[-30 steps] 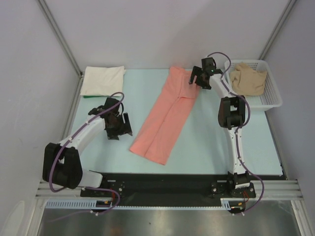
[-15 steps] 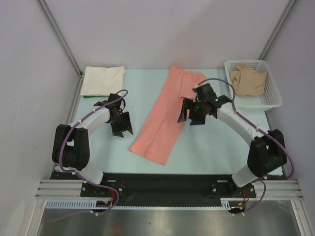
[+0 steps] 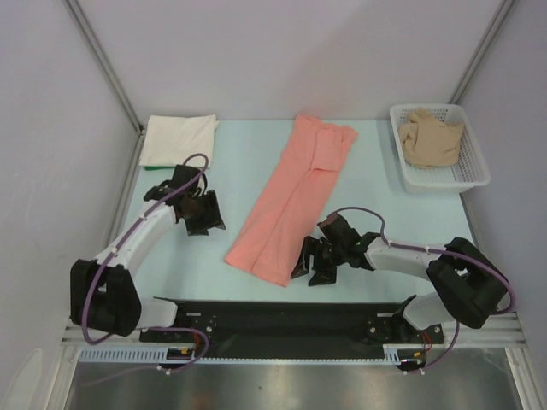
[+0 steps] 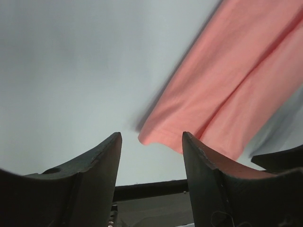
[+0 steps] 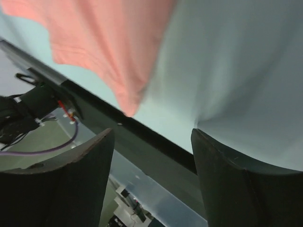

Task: Fold and stack the t-shirts
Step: Fold the tshirt

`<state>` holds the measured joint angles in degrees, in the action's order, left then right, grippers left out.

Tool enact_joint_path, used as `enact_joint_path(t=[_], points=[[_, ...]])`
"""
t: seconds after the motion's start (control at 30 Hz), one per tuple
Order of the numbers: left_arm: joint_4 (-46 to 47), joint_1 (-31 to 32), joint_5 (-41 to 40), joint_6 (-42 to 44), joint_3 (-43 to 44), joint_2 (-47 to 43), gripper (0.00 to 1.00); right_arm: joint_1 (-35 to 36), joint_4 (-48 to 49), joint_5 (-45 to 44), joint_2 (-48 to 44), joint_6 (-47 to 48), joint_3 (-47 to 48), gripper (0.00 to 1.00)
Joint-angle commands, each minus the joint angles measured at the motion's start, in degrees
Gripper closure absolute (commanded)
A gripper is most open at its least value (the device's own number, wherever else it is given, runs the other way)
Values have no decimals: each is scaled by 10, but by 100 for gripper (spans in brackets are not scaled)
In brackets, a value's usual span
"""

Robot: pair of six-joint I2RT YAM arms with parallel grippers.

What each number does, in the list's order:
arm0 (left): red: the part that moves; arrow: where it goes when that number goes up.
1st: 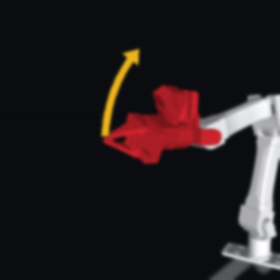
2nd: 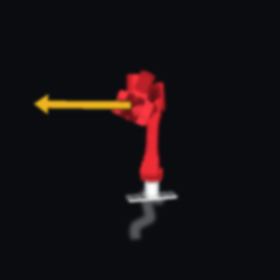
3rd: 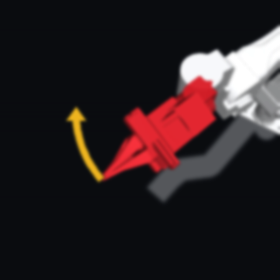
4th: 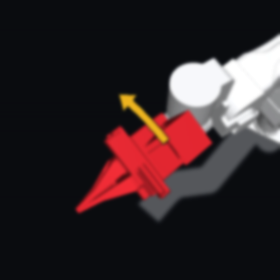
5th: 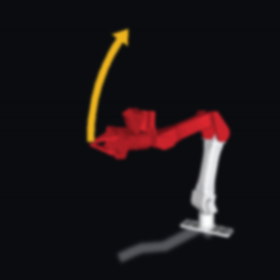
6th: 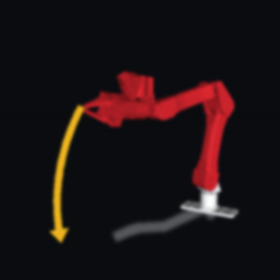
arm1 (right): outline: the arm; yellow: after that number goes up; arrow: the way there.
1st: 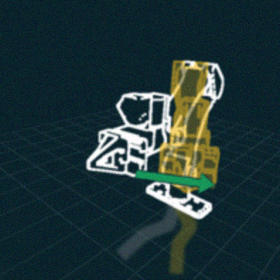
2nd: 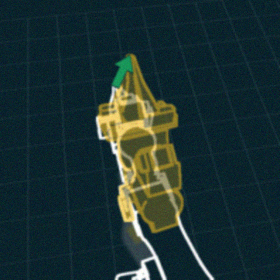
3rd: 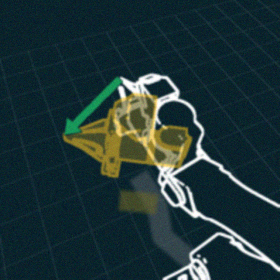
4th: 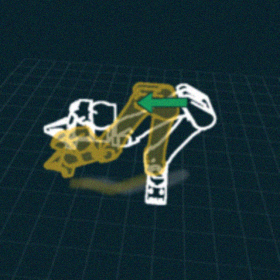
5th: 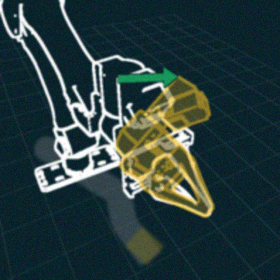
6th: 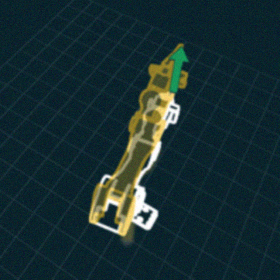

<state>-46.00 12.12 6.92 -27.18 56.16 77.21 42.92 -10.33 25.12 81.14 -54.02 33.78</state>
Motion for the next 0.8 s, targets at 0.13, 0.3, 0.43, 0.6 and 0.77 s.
enact_joint_path(t=[0.13, 0.3, 0.43, 0.6, 0.77], points=[[-7, -3, -2, -53, -34, -102, 41, 50, 176, -26, 40, -109, -20, 39], [-28, 20, -8, -74, -53, -155, 43, 67, 155, -61, 61, -143, -10, 50], [-9, 35, 5, -76, -73, -166, 43, 86, 150, -82, 86, -166, 8, 52], [-30, 65, -41, -52, -48, -160, 42, 109, 143, -110, 104, -192, 10, 59], [-44, 90, -64, -38, -18, -151, 36, 95, 130, -115, 134, -173, 25, 75]])
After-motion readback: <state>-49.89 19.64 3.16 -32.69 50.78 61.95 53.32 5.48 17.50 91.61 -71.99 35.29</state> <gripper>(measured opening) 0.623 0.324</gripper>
